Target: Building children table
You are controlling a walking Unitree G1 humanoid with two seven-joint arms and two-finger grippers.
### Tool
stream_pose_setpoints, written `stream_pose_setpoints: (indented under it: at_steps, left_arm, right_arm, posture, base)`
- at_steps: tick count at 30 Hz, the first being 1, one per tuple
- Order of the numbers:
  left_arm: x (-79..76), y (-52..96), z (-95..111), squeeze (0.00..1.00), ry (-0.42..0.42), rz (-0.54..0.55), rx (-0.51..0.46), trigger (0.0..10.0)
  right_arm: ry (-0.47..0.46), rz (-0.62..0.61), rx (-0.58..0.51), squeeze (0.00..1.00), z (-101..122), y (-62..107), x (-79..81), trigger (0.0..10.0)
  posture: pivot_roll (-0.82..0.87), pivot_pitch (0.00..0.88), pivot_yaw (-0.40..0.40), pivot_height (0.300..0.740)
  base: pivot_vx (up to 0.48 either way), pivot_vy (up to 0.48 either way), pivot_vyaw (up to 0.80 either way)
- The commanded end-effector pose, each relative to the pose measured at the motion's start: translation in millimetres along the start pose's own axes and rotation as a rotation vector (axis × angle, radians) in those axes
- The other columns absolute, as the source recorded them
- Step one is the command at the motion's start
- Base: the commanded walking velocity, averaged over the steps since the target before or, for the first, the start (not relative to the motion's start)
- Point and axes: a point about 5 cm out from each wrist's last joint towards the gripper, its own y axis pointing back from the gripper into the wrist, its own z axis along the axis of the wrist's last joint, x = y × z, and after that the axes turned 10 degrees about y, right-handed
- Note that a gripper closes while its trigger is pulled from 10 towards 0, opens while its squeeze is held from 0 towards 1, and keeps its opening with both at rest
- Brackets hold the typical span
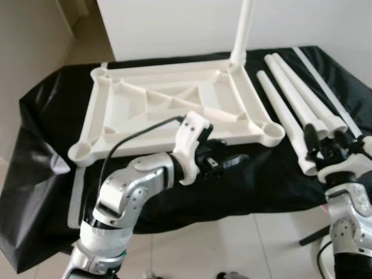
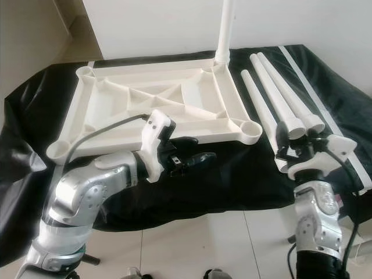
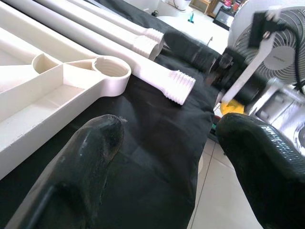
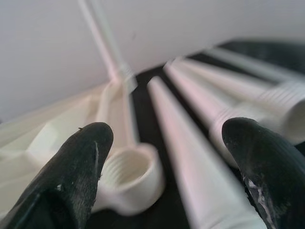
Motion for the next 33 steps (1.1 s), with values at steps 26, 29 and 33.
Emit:
stream_pose_setpoints:
  at_steps: [26, 29, 33]
  left_arm:
    - [-1.3, 1.9, -1.7, 0.00, -0.003, 0.003, 0.009, 10.0]
    - [-1.3, 1.6, -1.3, 0.00, -0.004, 0.003, 0.009, 10.0]
    - [-1.7, 1.0, -0.2, 0.00, -0.005, -0.002, 0.008, 10.0]
  right_arm:
    - [-0.056, -0.114, 0.175, 0.00, -36.2, 10.9, -20.5, 10.0]
    - [-0.051, -0.118, 0.181, 0.00, -39.4, 12.9, -22.4, 10.0]
    - [-0.048, -0.131, 0.192, 0.00, -42.7, 14.3, -26.6, 10.0]
  posture:
    - [-0.06, 0.121, 0.015, 0.740]
    - [-0.06, 0.120, 0.015, 0.740]
    - [-0.06, 0.120, 0.020, 0.740]
  base:
    - [0.000, 0.000, 0.00]
    - [0.000, 0.000, 0.00]
    - [0.000, 0.000, 0.00]
